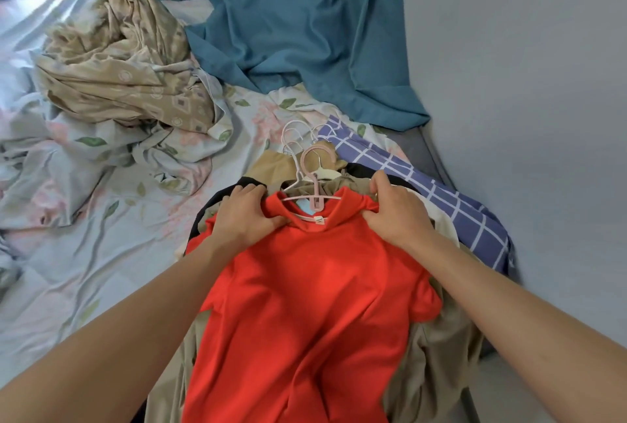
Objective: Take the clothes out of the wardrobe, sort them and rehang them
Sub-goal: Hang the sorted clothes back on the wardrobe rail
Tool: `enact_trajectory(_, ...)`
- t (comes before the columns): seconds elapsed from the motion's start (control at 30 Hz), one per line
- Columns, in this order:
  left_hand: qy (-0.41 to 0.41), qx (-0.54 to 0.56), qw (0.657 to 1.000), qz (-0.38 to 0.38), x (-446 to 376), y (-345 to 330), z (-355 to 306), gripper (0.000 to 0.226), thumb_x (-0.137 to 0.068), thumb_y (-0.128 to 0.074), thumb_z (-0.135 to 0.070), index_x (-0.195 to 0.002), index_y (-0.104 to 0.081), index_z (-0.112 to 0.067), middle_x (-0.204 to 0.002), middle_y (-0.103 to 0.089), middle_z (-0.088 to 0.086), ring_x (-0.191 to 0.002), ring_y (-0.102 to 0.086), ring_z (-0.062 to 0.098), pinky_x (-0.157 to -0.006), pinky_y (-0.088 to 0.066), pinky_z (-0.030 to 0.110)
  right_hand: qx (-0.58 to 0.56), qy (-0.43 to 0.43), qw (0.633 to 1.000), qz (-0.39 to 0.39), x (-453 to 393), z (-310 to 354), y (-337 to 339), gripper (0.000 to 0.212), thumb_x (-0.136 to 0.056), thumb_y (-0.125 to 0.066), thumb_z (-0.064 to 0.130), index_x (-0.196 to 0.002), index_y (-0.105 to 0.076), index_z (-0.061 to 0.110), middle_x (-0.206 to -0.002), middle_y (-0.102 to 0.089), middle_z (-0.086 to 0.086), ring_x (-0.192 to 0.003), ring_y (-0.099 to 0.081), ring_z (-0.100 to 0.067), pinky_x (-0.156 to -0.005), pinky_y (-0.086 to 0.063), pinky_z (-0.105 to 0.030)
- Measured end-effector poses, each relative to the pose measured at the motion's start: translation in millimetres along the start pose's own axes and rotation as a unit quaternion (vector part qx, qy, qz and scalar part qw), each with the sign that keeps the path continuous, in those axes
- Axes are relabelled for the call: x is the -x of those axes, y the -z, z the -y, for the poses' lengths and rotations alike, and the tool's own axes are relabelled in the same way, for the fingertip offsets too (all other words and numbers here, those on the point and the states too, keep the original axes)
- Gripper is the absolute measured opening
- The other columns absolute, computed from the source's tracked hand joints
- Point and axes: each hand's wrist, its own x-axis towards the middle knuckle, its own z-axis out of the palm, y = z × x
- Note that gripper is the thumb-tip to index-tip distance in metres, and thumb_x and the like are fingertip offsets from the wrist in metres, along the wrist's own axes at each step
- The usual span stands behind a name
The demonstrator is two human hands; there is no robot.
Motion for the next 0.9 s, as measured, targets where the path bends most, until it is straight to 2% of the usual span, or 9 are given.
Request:
enact_trajectory(0.07, -0.011, 0.036, 0.999, -0.019, 14.6, 15.3, -3.2, 0.048, -0.071, -0.072, -0.062, -0.071, -0.037, -0.028, -0.075, -0.050, -0.010, -0.081, -0.055, 0.026, -0.066, -0.036, 0.040, -0.034, -0.014, 0.999, -0.003, 6.5, 7.7, 13.3, 0.031, -0.086, -0.069, 0.042, -0.098, -0.045, 0.025, -0.073, -0.056, 0.006, -0.072, -0.056, -0.025, -0.062, -0.041, -0.040)
enact_trajectory(0.13, 0.008, 0.086, 0.996, -0.014, 34.3, 32.2, -8.4, 0.040, -0.074, -0.073, -0.052, -0.073, -0.043, -0.026, -0.072, -0.054, -0.009, -0.075, -0.057, 0.023, -0.063, -0.043, 0.042, -0.087, -0.022, 0.996, -0.013, 21.4, 21.6, 29.7, 0.028, -0.085, -0.067, 0.050, -0.084, -0.056, 0.025, -0.071, -0.061, 0.006, -0.071, -0.059, -0.020, -0.061, -0.046, -0.040)
enact_trajectory(0.23, 0.034, 0.132, 0.991, 0.005, 75.2, 69.4, -17.4, 0.035, -0.073, -0.064, -0.053, -0.074, -0.047, -0.024, -0.067, -0.059, -0.006, -0.070, -0.060, 0.018, -0.062, -0.049, 0.043, -0.132, -0.031, 0.991, -0.008, 61.8, 49.0, 61.8, 0.031, -0.086, -0.067, 0.049, -0.073, -0.065, 0.022, -0.070, -0.066, 0.006, -0.069, -0.062, -0.013, -0.064, -0.054, -0.042)
enact_trajectory(0.37, 0.037, 0.114, 0.992, 0.036, 146.5, 144.4, -30.6, 0.037, -0.069, -0.068, -0.056, -0.073, -0.050, -0.023, -0.068, -0.061, -0.006, -0.073, -0.061, 0.019, -0.062, -0.047, 0.037, -0.142, -0.046, 0.989, -0.014, 136.9, 92.2, 104.4, 0.028, -0.081, -0.068, 0.045, -0.066, -0.063, 0.022, -0.063, -0.065, 0.006, -0.065, -0.061, -0.011, -0.065, -0.054, -0.046)
enact_trajectory(0.47, 0.040, 0.097, 0.994, 0.007, 205.7, 207.9, -29.0, 0.042, -0.070, -0.073, -0.058, -0.076, -0.050, -0.024, -0.073, -0.063, -0.006, -0.077, -0.061, 0.019, -0.063, -0.045, 0.035, -0.146, -0.033, 0.988, -0.028, 191.1, 139.9, 134.4, 0.029, -0.080, -0.069, 0.043, -0.063, -0.061, 0.021, -0.059, -0.063, 0.007, -0.060, -0.060, -0.013, -0.062, -0.053, -0.049)
enact_trajectory(0.57, 0.045, 0.099, 0.994, -0.011, 280.7, 274.4, -16.9, 0.045, -0.068, -0.071, -0.062, -0.076, -0.049, -0.024, -0.075, -0.063, -0.006, -0.078, -0.061, 0.020, -0.063, -0.045, 0.036, -0.139, 0.004, 0.989, -0.053, 248.7, 206.2, 166.6, 0.028, -0.079, -0.072, 0.041, -0.062, -0.057, 0.024, -0.058, -0.060, 0.006, -0.061, -0.059, -0.015, -0.059, -0.047, -0.042)
enact_trajectory(0.67, 0.058, 0.133, 0.989, -0.027, 377.3, 334.0, 7.1, 0.049, -0.065, -0.065, -0.066, -0.079, -0.049, -0.022, -0.075, -0.063, -0.005, -0.077, -0.060, 0.018, -0.067, -0.047, 0.038, -0.117, 0.071, 0.988, -0.078, 307.9, 276.7, 191.3, 0.017, -0.078, -0.074, 0.038, -0.069, -0.059, 0.037, -0.059, -0.059, 0.009, -0.062, -0.056, -0.008, -0.056, -0.042, -0.035)
enact_trajectory(0.77, 0.067, 0.138, 0.987, -0.042, 474.5, 376.2, 33.9, 0.056, -0.062, -0.060, -0.073, -0.084, -0.049, -0.023, -0.081, -0.063, -0.006, -0.082, -0.060, 0.016, -0.074, -0.050, 0.041, -0.102, 0.128, 0.983, -0.080, 353.4, 338.8, 199.9, 0.019, -0.072, -0.073, 0.038, -0.067, -0.059, 0.026, -0.062, -0.060, 0.010, -0.063, -0.057, -0.007, -0.059, -0.049, -0.038)
enact_trajectory(0.9, 0.076, 0.203, 0.976, -0.035, 587.0, 410.8, 66.4, 0.039, -0.071, -0.078, -0.069, -0.090, -0.055, -0.044, -0.092, -0.064, -0.021, -0.091, -0.061, 0.003, -0.084, -0.051, 0.034, -0.088, 0.204, 0.974, -0.051, 386.4, 419.7, 195.9, 0.024, -0.067, -0.075, 0.032, -0.063, -0.055, 0.019, -0.059, -0.058, 0.007, -0.060, -0.055, -0.008, -0.056, -0.044, -0.034)
